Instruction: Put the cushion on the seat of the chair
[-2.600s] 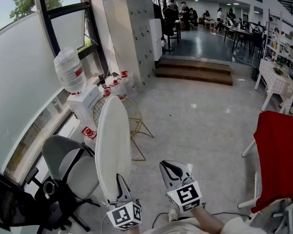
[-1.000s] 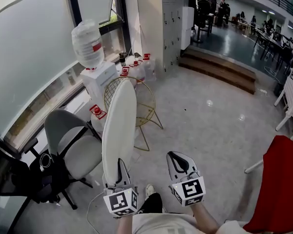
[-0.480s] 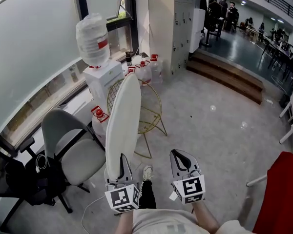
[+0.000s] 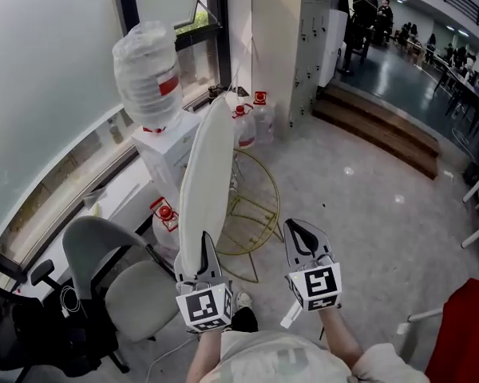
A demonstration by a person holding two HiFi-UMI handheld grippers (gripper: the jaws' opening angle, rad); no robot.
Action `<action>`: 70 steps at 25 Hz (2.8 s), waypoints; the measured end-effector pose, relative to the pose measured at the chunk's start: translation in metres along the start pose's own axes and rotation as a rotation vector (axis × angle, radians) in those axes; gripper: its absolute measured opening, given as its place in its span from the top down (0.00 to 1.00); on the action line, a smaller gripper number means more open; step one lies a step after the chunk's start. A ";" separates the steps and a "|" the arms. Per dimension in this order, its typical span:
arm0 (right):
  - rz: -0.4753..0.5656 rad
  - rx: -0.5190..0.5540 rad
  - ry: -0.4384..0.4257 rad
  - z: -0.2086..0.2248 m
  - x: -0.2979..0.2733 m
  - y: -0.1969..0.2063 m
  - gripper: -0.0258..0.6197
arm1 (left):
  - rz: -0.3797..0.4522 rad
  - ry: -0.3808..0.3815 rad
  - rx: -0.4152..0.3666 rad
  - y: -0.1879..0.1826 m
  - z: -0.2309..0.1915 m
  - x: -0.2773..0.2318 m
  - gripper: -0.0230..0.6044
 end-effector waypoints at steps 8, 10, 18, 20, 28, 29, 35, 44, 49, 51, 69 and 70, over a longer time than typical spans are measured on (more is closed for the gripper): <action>-0.009 0.007 0.040 0.035 -0.147 -0.034 0.93 | 0.032 0.050 -0.064 -0.005 -0.038 -0.125 0.88; -0.024 0.027 0.065 0.042 -0.168 -0.034 0.93 | 0.044 0.067 -0.096 -0.005 -0.038 -0.144 0.88; -0.008 0.076 0.017 0.031 -0.214 -0.028 0.93 | 0.073 0.116 -0.068 0.004 -0.032 -0.174 0.88; 0.005 0.070 0.023 0.030 -0.224 -0.026 0.93 | 0.035 0.125 -0.076 0.014 -0.033 -0.178 0.88; 0.029 0.051 -0.026 0.029 -0.252 -0.028 0.93 | 0.001 0.093 -0.070 0.029 -0.039 -0.198 0.88; 0.034 0.047 -0.033 0.033 -0.255 -0.029 0.93 | -0.005 0.089 -0.073 0.030 -0.038 -0.202 0.88; 0.078 -0.009 -0.081 0.053 -0.269 -0.041 0.93 | -0.003 0.060 -0.070 0.026 -0.029 -0.230 0.88; 0.079 -0.021 -0.182 0.088 -0.286 -0.031 0.93 | -0.001 -0.024 -0.067 0.023 0.007 -0.279 0.88; 0.069 -0.050 -0.233 0.113 -0.301 -0.032 0.93 | -0.001 -0.074 -0.074 0.019 0.016 -0.303 0.88; 0.074 -0.052 -0.251 0.118 -0.303 -0.035 0.93 | -0.011 -0.089 -0.079 0.020 0.018 -0.306 0.88; 0.096 -0.109 -0.235 0.114 -0.309 -0.030 0.93 | -0.044 -0.043 -0.068 0.033 0.012 -0.318 0.88; 0.097 -0.111 -0.237 0.114 -0.309 -0.030 0.93 | -0.043 -0.037 -0.067 0.033 0.013 -0.318 0.88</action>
Point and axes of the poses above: the fingertips, and each gripper's own axes: x backward along the fingers, z to its right, y out of its underside, the point moved 1 cm from there along x, backward along the fingers, and after that the axes turned 9 degrees about -x, right-handed, at the moved point
